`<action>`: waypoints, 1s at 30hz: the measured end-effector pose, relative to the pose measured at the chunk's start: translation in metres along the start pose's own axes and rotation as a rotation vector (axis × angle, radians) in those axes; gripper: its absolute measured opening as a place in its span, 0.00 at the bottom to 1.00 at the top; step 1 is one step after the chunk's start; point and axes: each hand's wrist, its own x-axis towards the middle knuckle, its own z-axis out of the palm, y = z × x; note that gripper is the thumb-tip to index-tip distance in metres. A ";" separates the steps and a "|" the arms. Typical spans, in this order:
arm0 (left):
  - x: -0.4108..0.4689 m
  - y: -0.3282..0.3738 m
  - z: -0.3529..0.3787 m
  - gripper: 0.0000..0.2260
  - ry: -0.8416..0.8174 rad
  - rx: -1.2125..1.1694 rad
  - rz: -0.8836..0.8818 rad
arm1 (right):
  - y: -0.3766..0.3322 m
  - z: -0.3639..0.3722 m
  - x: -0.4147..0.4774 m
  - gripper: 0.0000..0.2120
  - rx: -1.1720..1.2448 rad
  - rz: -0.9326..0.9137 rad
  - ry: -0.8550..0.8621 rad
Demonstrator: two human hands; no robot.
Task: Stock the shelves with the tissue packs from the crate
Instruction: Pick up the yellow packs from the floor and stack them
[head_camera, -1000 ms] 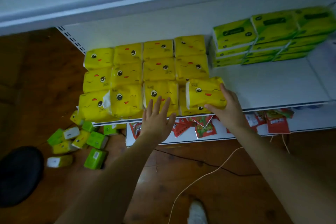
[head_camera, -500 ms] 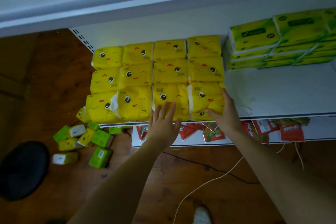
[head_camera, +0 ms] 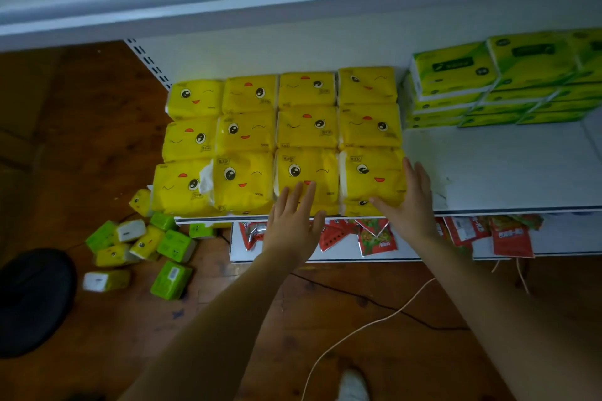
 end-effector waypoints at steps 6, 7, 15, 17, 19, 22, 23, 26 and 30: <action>-0.014 -0.010 -0.005 0.25 0.088 -0.126 -0.004 | -0.009 -0.016 -0.019 0.44 -0.045 -0.125 0.006; -0.017 -0.011 -0.006 0.25 0.105 -0.153 -0.006 | -0.012 -0.017 -0.021 0.44 -0.036 -0.139 0.006; -0.051 -0.045 -0.027 0.26 0.197 -0.269 -0.016 | -0.068 0.001 -0.050 0.43 -0.058 -0.280 -0.018; -0.061 -0.064 -0.034 0.27 0.218 -0.290 -0.025 | -0.084 0.018 -0.064 0.43 -0.053 -0.306 -0.034; -0.074 -0.087 -0.040 0.28 0.225 -0.320 -0.050 | -0.098 0.039 -0.081 0.43 -0.047 -0.319 -0.063; -0.099 -0.130 -0.049 0.32 0.230 -0.335 -0.076 | -0.120 0.078 -0.108 0.42 -0.050 -0.334 -0.105; -0.110 -0.147 -0.052 0.35 0.234 -0.338 -0.091 | -0.128 0.094 -0.117 0.42 -0.052 -0.336 -0.120; -0.142 -0.202 -0.062 0.39 0.268 -0.347 -0.148 | -0.158 0.141 -0.147 0.42 -0.042 -0.349 -0.181; -0.184 -0.282 -0.084 0.37 0.307 -0.380 -0.258 | -0.206 0.207 -0.179 0.43 -0.067 -0.420 -0.253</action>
